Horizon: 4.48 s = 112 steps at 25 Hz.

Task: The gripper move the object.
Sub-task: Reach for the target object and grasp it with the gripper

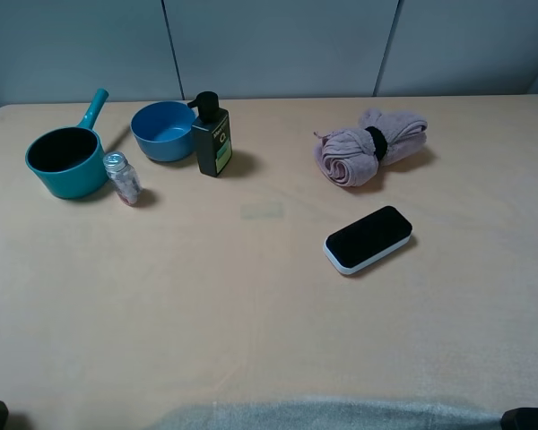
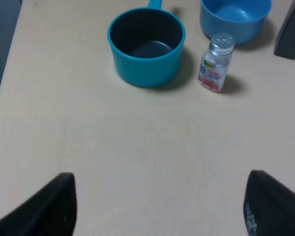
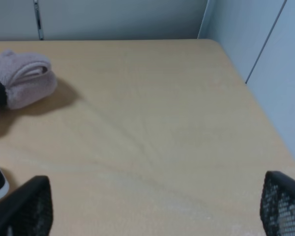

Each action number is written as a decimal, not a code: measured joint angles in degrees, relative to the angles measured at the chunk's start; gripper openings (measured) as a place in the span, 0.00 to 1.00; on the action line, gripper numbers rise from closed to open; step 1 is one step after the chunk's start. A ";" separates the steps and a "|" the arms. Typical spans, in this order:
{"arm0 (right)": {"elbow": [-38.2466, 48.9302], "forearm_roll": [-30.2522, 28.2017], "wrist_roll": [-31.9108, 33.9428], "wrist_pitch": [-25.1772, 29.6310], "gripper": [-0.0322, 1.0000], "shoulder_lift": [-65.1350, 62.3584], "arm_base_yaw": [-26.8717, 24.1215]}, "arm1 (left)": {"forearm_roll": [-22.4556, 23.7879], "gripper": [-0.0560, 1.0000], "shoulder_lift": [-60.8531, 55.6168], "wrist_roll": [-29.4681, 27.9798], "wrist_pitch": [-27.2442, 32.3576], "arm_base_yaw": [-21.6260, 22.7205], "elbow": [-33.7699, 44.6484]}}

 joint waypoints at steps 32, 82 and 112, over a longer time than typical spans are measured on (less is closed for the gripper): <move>0.00 0.00 0.00 0.00 0.65 0.00 0.00 | 0.00 0.78 0.00 0.00 -0.05 0.06 0.00; -8.77 2.45 7.86 -3.79 0.65 34.86 0.00 | 0.00 0.78 0.00 0.00 -0.05 0.06 0.00; -19.38 19.94 8.21 -7.97 0.65 74.97 10.79 | 0.00 0.78 0.00 0.00 -0.05 0.06 0.00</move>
